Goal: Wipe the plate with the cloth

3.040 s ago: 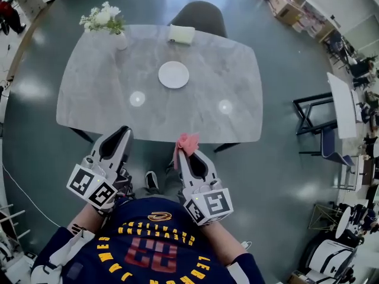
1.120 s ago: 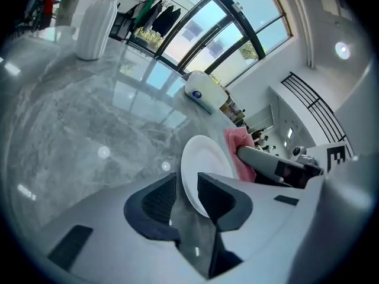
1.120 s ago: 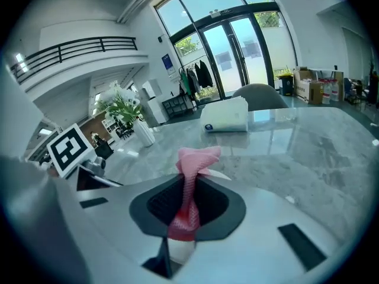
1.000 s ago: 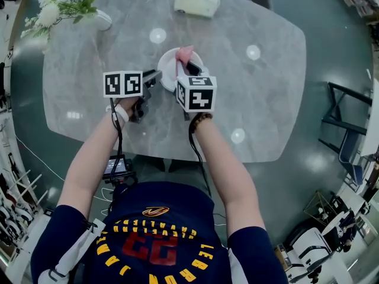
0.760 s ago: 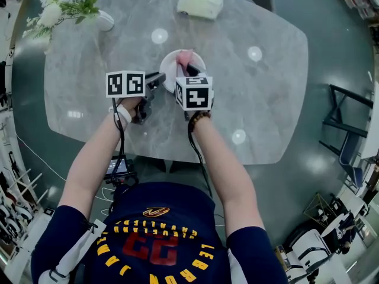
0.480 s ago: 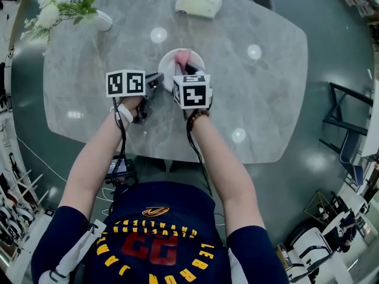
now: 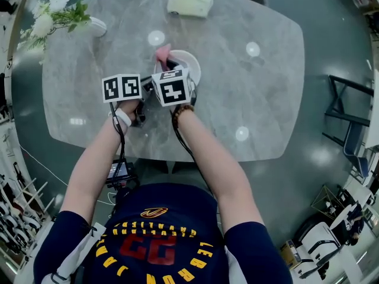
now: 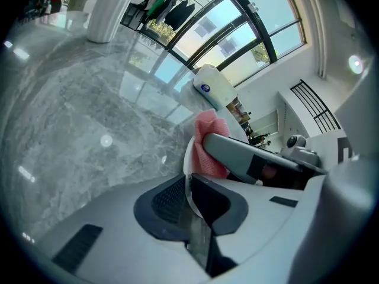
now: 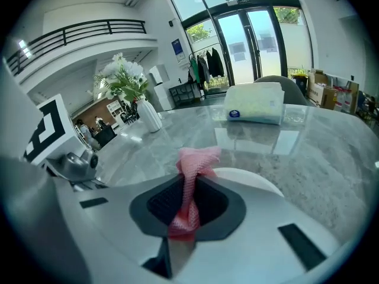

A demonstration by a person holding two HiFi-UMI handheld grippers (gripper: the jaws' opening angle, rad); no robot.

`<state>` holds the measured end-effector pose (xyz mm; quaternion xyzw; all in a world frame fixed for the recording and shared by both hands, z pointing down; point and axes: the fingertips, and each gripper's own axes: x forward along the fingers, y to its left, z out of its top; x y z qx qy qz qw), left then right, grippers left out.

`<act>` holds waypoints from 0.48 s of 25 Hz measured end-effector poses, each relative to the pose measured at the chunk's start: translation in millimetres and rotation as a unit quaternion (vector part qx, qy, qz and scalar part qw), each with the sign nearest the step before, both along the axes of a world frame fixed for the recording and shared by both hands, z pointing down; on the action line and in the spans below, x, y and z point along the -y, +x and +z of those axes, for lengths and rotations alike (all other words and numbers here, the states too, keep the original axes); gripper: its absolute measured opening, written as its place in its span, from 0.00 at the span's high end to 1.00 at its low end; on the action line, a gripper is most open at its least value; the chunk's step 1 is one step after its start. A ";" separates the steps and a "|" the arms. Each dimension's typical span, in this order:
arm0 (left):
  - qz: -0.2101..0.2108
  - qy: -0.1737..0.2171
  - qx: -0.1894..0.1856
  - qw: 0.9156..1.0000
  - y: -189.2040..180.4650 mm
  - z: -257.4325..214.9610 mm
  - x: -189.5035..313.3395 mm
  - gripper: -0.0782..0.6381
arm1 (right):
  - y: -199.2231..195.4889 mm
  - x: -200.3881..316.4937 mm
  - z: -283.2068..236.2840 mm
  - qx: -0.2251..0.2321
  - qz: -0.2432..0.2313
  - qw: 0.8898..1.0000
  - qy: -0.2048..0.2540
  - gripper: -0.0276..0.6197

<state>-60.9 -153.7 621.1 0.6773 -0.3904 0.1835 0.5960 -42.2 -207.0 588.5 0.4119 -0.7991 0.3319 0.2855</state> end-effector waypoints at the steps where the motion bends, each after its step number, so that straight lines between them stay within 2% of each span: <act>1: -0.001 0.000 -0.001 1.000 0.4 -0.3 -0.1 0.84 | -2.8 -0.3 1.9 -0.001 -0.004 1.000 -0.005 0.90; 5: -0.017 0.002 -0.020 1.000 2.3 -1.8 1.8 0.85 | 4.4 9.9 5.0 -0.001 0.011 1.000 -0.013 0.90; 12: -0.031 -0.001 -0.024 0.999 2.0 -0.8 0.8 0.85 | 62.9 18.4 11.0 -0.041 0.046 0.998 -0.024 0.90</act>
